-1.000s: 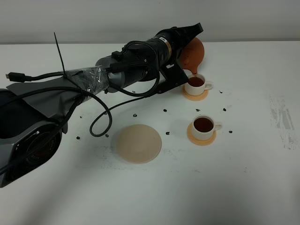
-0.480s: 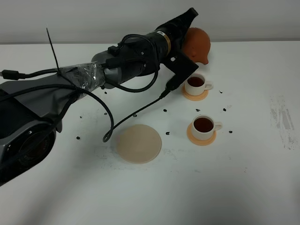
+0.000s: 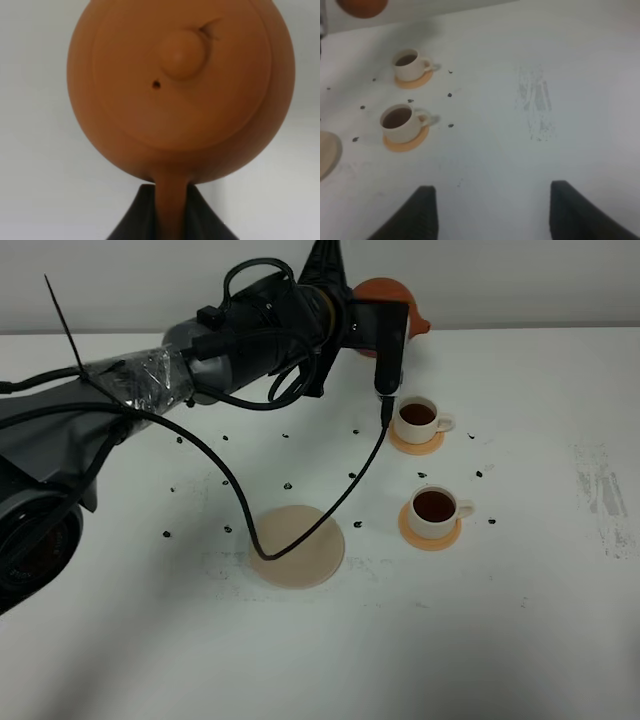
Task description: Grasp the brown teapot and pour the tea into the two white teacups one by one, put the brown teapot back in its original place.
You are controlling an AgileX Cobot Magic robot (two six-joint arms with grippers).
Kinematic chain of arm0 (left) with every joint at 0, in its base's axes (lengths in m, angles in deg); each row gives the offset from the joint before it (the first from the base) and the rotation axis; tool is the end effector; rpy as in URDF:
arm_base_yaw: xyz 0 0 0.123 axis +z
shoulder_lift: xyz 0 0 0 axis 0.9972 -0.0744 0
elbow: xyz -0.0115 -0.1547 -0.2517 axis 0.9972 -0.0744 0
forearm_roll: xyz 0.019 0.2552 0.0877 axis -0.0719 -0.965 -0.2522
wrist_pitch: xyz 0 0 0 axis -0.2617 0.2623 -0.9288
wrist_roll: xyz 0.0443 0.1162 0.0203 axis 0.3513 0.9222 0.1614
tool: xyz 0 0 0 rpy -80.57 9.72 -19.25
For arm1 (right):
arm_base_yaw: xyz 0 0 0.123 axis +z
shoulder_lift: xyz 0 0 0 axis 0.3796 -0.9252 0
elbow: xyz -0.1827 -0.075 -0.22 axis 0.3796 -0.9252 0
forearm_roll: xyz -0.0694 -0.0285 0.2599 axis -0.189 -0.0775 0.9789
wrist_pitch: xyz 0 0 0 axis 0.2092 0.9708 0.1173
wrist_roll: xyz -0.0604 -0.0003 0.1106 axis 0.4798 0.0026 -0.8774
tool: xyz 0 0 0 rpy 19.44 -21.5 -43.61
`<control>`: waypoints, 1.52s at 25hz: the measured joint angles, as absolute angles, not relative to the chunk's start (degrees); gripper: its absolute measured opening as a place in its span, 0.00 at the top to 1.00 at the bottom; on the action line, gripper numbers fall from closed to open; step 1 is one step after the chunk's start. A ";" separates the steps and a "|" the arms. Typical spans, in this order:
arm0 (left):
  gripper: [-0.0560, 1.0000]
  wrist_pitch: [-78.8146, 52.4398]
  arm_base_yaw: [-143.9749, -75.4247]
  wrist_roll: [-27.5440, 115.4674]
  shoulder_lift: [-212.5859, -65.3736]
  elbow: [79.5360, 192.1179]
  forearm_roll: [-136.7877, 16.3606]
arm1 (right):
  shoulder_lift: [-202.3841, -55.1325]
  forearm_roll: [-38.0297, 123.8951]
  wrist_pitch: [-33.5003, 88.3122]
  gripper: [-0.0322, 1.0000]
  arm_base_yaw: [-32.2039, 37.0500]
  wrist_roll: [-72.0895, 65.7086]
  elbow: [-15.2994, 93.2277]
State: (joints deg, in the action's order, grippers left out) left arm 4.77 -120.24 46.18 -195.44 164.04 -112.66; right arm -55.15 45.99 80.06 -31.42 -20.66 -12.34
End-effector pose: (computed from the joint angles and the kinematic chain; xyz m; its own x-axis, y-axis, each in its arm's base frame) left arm 0.4964 -0.3054 0.1971 0.2405 0.9639 -0.1143 0.5557 -0.0402 0.8304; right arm 0.0315 0.0163 0.2716 -0.4496 0.0692 -0.8906 0.0076 0.9973 0.0737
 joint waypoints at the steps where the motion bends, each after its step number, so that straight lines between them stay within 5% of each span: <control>1: 0.83 6.79 -119.90 45.62 -195.14 164.04 -109.70 | -55.15 45.99 80.06 0.47 -31.42 -20.66 -12.34; 12: 0.83 23.45 -116.44 43.67 -193.57 164.04 -75.11 | -55.15 45.99 80.06 0.47 -31.42 -20.66 -12.34; 21: 0.83 28.17 -113.96 31.45 -193.57 164.04 -74.58 | -55.15 45.99 80.06 0.47 -31.42 -20.66 -12.34; 38: 0.83 26.88 -112.98 30.43 -200.14 164.04 -73.26 | -55.15 45.99 80.06 0.47 -31.42 -20.66 -12.34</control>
State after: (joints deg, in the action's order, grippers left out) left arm 26.88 -112.98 30.43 -200.14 164.04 -73.26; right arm -55.15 45.99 80.06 -31.42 -20.66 -12.34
